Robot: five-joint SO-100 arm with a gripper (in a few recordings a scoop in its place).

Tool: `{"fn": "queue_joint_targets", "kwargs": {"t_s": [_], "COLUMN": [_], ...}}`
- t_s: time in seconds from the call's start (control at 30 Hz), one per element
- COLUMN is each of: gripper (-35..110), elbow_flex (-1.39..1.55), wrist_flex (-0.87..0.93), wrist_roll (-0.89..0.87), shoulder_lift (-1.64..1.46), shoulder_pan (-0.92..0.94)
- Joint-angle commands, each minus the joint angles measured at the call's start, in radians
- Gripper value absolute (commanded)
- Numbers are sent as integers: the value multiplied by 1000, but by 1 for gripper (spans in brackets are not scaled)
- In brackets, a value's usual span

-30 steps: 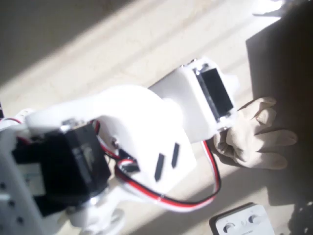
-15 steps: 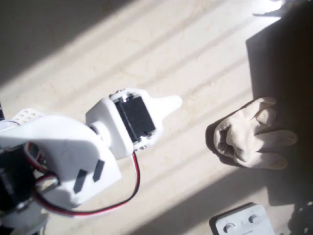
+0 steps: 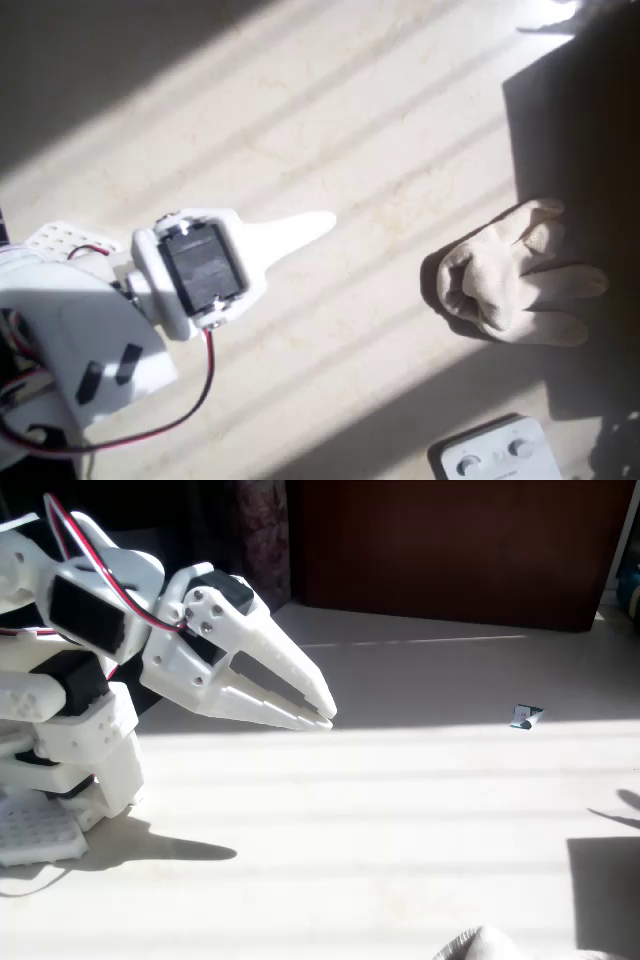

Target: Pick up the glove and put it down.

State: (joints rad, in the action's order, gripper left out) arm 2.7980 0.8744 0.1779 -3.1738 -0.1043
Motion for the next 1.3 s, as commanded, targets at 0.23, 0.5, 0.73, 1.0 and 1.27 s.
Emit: {"fn": "queue_joint_targets", "kwargs": {"t_s": [0.23,0.5,0.73,1.0,1.27], "gripper": [2,2,2,2,2], "elbow_flex": [86,123,209,245,284], "wrist_flex": [-2,-3,-12,-12,-12], "wrist_roll": [6,6,6,6,6], "shoulder_lift": [-114,-114,-114,-114,-114], "shoulder_pan": [-2,-2,-2,-2,-2]}}
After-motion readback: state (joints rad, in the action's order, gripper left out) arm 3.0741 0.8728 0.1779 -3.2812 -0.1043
